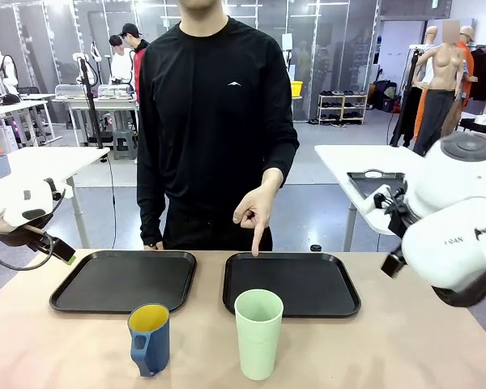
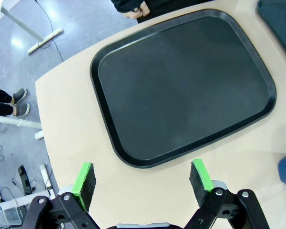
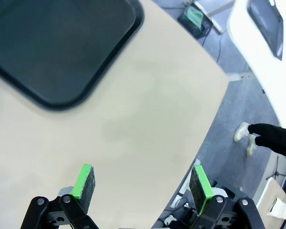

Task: Sort and store the cups by type.
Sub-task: Pick up the Reusable plastic cup.

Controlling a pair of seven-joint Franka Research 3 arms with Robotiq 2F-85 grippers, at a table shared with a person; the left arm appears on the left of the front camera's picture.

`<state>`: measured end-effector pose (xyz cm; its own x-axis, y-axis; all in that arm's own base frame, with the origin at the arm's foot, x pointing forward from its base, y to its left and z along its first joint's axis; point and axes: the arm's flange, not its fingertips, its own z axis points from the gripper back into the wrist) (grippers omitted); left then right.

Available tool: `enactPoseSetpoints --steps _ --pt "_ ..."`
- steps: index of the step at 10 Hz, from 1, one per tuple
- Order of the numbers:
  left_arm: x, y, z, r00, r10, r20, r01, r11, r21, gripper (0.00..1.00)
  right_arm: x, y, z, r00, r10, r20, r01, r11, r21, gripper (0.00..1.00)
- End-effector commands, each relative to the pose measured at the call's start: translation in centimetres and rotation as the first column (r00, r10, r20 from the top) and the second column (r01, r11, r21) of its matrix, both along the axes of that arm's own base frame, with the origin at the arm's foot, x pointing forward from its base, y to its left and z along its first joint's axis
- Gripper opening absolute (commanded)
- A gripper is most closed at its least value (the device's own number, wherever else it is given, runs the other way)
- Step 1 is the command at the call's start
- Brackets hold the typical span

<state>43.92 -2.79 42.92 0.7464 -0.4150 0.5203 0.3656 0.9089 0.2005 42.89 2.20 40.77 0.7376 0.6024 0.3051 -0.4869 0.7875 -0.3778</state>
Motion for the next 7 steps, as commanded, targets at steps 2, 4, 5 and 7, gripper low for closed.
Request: enactPoseSetpoints --steps 2,4,5,7 --pt "0.0 0.1 0.1 1.0 0.002 0.001 -0.002 1.0 -0.005 1.0 -2.1 -3.2 -1.0 0.994 0.109 -0.007 -0.109 0.993 -0.05 1.0" --pt "0.0 0.1 0.1 1.0 0.002 0.001 -0.002 1.0 -0.005 1.0 -2.2 -4.6 -2.0 0.991 0.129 -0.029 -0.13 0.99 -0.046 1.0" --pt "0.0 0.1 0.1 1.0 0.002 0.001 -0.002 1.0 -0.005 1.0 -2.0 -5.0 -2.3 0.989 0.147 -0.027 -0.147 0.989 0.001 1.0" --pt "0.0 0.1 0.1 1.0 0.002 0.001 -0.002 1.0 -0.005 1.0 -1.5 -5.5 -2.4 0.992 0.123 -0.033 -0.122 0.992 0.024 1.0"
